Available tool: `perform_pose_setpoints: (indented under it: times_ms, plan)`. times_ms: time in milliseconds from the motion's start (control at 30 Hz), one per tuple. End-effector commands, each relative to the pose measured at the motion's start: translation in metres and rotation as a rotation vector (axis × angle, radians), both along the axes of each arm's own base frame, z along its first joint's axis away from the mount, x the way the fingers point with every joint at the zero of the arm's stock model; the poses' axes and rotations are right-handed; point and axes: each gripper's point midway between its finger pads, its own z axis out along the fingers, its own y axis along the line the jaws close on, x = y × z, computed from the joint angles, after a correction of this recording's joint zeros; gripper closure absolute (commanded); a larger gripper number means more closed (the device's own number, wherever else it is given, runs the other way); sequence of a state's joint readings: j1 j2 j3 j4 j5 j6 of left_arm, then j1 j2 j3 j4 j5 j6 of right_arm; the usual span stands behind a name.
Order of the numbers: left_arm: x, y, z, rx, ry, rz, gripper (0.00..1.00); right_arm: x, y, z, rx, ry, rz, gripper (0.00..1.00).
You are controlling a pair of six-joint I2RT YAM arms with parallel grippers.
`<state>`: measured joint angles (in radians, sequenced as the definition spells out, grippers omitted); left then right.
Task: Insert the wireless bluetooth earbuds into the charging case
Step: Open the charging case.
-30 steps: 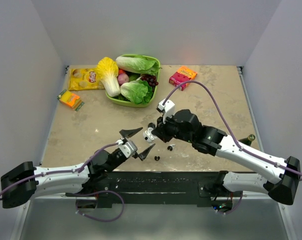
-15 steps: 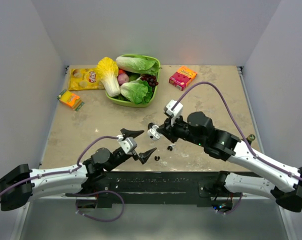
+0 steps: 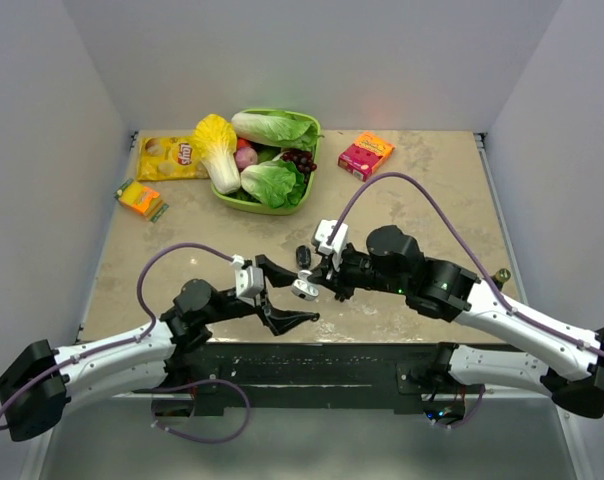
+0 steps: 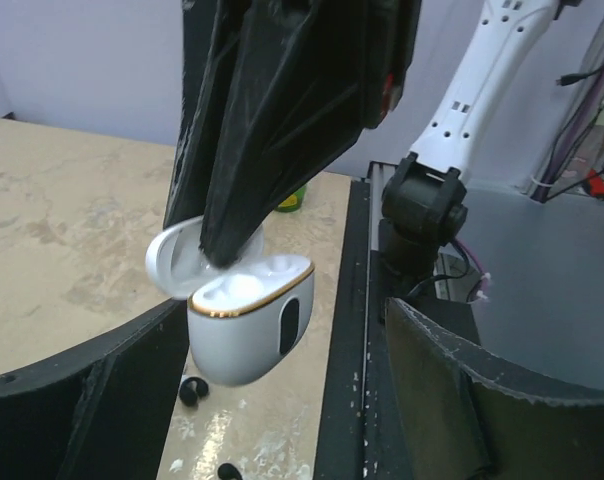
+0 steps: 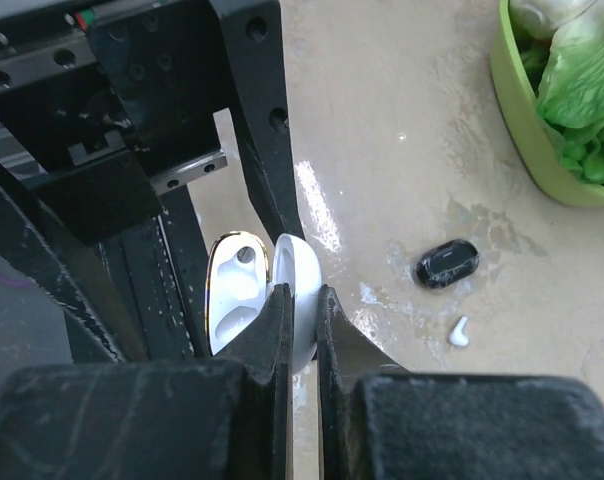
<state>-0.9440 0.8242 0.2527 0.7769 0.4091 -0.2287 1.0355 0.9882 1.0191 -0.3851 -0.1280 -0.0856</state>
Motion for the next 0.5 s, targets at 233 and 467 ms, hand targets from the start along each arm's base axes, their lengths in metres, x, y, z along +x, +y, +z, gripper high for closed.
perform_pose_setpoints:
  times_ms: [233, 467]
  plan:
    - [-0.014, -0.008, 0.027, -0.031, -0.032, -0.136, 0.3, -0.006, 0.002, 0.011, 0.005, -0.018, 0.045, 1.0]
    - [-0.014, -0.012, 0.018, 0.013, -0.013, -0.16, 0.47, -0.006, 0.004, 0.009, -0.015, -0.014, 0.051, 1.0]
